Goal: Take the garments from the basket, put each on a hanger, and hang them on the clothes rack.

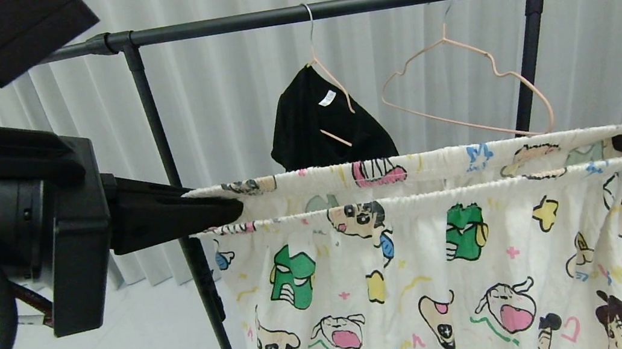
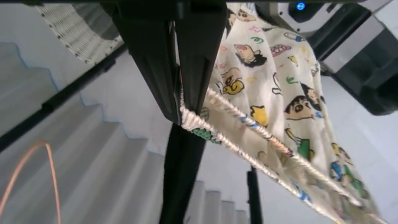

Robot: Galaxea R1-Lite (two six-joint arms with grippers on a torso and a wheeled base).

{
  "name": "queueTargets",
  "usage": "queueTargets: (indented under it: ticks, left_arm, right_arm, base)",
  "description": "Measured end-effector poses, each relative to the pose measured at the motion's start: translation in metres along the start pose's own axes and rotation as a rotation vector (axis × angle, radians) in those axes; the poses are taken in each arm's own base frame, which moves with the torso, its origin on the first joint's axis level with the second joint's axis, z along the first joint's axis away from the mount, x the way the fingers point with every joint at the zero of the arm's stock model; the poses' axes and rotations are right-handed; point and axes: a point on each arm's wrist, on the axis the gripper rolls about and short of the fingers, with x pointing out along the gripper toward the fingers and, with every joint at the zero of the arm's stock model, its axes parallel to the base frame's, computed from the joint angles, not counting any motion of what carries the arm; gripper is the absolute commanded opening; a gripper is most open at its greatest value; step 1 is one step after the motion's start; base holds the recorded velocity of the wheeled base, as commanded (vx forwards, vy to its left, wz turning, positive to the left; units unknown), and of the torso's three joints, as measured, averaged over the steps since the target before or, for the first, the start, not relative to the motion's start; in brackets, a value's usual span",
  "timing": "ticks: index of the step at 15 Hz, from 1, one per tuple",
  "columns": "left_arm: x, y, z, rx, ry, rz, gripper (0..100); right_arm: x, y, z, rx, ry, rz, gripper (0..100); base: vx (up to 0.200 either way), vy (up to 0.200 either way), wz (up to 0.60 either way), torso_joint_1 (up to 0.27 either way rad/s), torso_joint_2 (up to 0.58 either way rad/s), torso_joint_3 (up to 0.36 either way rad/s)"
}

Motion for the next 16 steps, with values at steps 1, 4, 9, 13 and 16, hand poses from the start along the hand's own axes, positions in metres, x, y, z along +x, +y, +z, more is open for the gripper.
queueTargets:
  ticks: [1,4,9,13,16]
  left_arm:
    - [0.0,0.0,0.0,0.0,0.0,-0.001,0]
    - [0.001,0.0,-0.001,0.008,0.01,0.025,0]
    - [0.002,-0.002,-0.002,0.018,0.025,0.048,0]
    - [0.003,-0.007,-0.002,0.035,0.037,0.094,0]
    - [0.006,-0.006,-0.003,0.033,0.057,0.138,0]
  right_arm:
    - [0.002,0.0,-0.002,-0.002,0.005,-0.028,0]
    - [0.004,-0.001,-0.004,-0.004,0.01,-0.078,0]
    - [0.007,-0.001,-0.006,-0.013,0.024,-0.078,100]
    - [0.001,0.003,-0.01,-0.024,0.029,0.013,100]
    - [-0.013,0.0,-0.021,-0.047,0.03,0.124,100]
  base:
    - [0.0,0.0,0.0,0.0,0.0,0.0]
    - [0.0,0.0,0.0,0.0,0.0,0.0]
    - [0.0,0.0,0.0,0.0,0.0,0.0]
    - [0.0,0.0,0.0,0.0,0.0,0.0]
    - [0.0,0.0,0.0,0.0,0.0,0.0]
